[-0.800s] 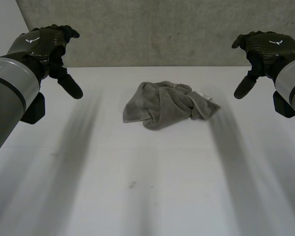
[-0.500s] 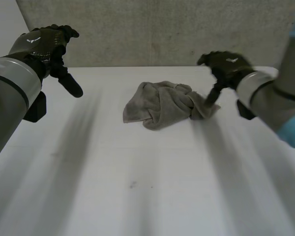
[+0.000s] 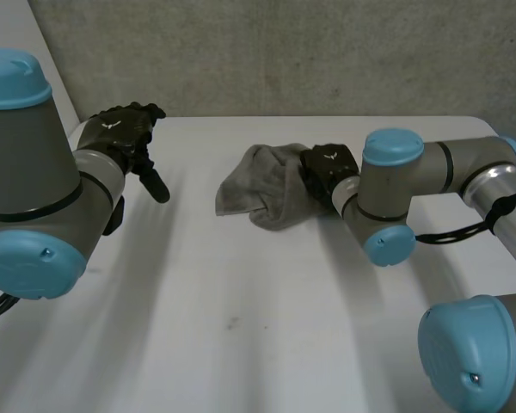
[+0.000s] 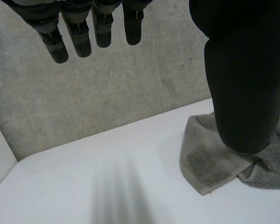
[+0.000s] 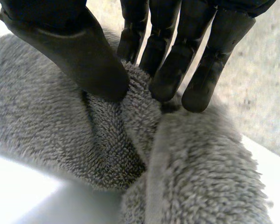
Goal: Fold the towel.
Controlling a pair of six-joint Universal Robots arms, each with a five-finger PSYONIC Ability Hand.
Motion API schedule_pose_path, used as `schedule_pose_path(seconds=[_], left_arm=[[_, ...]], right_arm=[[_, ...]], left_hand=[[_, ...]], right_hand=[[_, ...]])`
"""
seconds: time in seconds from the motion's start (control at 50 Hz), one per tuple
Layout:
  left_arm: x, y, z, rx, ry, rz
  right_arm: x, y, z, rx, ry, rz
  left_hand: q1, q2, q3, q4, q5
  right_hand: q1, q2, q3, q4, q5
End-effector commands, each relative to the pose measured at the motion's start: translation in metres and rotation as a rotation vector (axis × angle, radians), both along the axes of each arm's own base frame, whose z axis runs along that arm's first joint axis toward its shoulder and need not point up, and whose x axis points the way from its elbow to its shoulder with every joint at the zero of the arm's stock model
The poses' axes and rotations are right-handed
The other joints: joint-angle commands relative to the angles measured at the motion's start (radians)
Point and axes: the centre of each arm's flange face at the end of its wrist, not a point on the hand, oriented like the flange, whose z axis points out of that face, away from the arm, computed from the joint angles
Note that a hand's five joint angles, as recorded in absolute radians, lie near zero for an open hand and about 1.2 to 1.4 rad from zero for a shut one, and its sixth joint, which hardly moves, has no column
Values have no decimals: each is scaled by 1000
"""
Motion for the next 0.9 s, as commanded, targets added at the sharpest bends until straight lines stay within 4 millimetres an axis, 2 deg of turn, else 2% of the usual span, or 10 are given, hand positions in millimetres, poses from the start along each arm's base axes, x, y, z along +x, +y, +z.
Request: schedule_pose_path(seconds=[0.02,0.16,0.3,0.4,0.44,0.48,0.52,0.56,0.74,0.9], left_arm=[[0,-3,-5,-12,6,2],[1,-2,0,-22,10,4],[4,-3,3,-27,12,11],[3,0,2,-22,9,5],[2,0,-1,-14,5,2],[0,2,-4,-5,1,-4],[-2,4,-8,3,-3,-13],[-6,7,-11,10,-5,-33],[-35,21,-38,85,-7,-209],[-64,28,-70,117,-10,-368]], right_arm=[[5,30,76,-65,-18,65],[-9,101,100,35,118,231],[-51,183,74,192,403,365],[-70,205,70,216,465,384],[-73,209,70,221,469,384],[-75,211,69,226,470,381],[-78,210,71,218,449,359],[-82,203,75,191,424,321],[-115,175,107,78,176,96],[-148,162,102,129,93,-40]], left_hand=[[2,11,11,11,-21],[2,11,11,11,-21],[2,11,11,11,-21],[2,11,11,11,-21],[2,11,11,11,-21],[2,11,11,11,-21],[2,11,11,11,-21],[5,14,14,14,-18],[20,29,29,29,-3],[38,47,46,46,14]], right_hand=[[97,109,108,117,99],[97,109,108,117,99],[97,109,108,117,99],[97,109,108,117,99],[97,109,108,117,99],[-269,-257,-258,-249,-267],[-887,-874,-875,-866,-885],[-985,-972,-973,-964,-983],[-1018,-1005,-1006,-997,-1016],[-1021,-1008,-1009,-1000,-1019]])
